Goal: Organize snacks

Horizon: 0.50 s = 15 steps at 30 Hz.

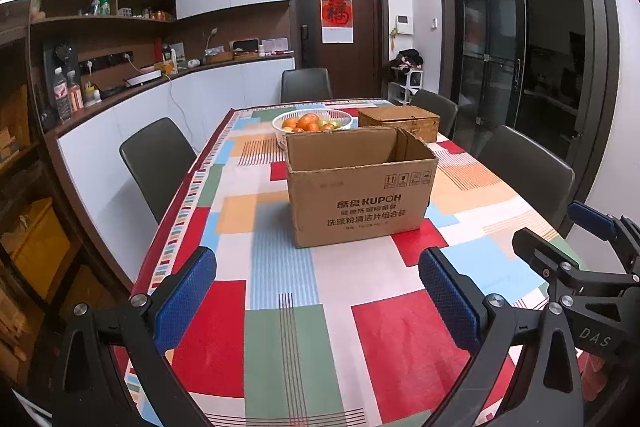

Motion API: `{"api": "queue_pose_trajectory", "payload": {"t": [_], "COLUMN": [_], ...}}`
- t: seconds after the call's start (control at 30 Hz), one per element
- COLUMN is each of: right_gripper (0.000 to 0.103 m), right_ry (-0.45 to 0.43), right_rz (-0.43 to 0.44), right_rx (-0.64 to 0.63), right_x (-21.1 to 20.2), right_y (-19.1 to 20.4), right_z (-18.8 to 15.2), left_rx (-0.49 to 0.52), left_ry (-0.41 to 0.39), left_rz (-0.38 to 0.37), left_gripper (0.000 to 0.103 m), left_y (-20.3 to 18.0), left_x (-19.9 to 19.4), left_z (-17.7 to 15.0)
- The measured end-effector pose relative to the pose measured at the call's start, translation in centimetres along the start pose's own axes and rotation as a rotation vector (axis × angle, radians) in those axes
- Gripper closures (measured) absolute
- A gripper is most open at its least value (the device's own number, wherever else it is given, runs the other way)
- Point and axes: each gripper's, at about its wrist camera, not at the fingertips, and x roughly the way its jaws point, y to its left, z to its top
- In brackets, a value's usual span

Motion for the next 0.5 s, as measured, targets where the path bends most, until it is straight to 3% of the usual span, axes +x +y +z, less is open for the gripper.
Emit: {"api": "queue_pose_trajectory", "payload": {"t": [0.5], "right_gripper": [0.01], "right_ry": [-0.009], "right_rz": [0.001], "right_rx": [0.013], "right_x": [-0.4], "right_y": [-0.46], "right_z": [-0.28], "left_rx": [0.011], "left_ry": [-0.032], "left_rz": [0.017], "left_gripper": [0.0], "left_y": [-0.52], "left_x": [-0.51], "left_z": [0.24]}}
